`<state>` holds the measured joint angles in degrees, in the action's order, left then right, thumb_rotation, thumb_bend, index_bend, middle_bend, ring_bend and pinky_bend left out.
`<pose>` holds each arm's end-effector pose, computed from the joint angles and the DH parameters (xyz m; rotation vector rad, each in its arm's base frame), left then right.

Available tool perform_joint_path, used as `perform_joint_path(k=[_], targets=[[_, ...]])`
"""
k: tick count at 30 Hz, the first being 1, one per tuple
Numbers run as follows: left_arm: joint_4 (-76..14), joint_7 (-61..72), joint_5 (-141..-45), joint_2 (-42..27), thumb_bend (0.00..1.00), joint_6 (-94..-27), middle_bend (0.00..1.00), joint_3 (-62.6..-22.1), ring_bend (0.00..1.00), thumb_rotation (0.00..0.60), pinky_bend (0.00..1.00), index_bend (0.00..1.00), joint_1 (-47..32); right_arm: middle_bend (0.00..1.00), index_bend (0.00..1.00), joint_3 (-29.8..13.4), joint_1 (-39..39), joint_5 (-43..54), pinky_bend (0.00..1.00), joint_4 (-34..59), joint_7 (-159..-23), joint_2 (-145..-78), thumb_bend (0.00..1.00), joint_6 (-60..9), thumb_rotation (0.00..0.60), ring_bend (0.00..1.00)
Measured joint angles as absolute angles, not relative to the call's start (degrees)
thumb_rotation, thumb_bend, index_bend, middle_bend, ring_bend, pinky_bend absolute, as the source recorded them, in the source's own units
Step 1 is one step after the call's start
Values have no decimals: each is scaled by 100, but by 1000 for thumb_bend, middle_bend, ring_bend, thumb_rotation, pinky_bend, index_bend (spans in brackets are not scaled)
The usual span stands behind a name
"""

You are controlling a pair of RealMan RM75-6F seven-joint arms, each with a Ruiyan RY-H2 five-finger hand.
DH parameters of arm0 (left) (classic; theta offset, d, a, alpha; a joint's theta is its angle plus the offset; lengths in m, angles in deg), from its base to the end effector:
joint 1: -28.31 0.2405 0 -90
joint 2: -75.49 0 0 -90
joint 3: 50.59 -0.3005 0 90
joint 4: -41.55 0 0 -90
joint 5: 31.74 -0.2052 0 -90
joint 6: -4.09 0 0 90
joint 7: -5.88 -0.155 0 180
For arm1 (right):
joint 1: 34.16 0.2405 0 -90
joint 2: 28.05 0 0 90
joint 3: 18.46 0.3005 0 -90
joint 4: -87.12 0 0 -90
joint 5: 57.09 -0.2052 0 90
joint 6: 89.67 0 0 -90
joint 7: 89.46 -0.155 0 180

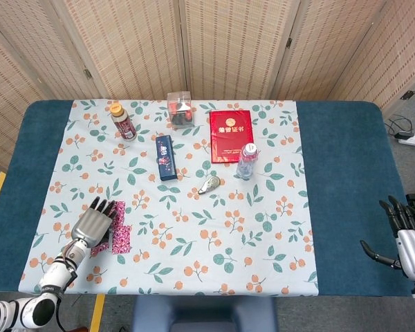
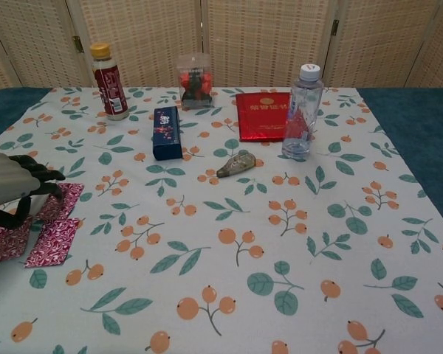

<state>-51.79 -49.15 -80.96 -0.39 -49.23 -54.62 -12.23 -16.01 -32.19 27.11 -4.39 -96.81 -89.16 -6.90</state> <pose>-0.2783 0.3336 0.0308 -2.0572 -0.5574 -0.1470 -0.3712 -0.1753 0.1992 1.3199 -1.0248 0.8732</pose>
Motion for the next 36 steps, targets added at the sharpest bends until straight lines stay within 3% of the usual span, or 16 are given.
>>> perform_joint_path(k=[14, 36], targets=[[-5726, -4881, -8519, 150, 942, -5243, 0, -5896, 0, 226, 0, 163, -1116, 0, 0, -1604, -3204, 2702, 0, -374, -9728, -8950, 329, -744, 295, 0], [-5336, -5003, -7740, -62, 942, -5067, 0, -5727, 0, 224, 0, 162, -1487, 0, 0, -1612, -3240, 2709, 0, -332, -9795, -8943, 328, -704, 294, 0]])
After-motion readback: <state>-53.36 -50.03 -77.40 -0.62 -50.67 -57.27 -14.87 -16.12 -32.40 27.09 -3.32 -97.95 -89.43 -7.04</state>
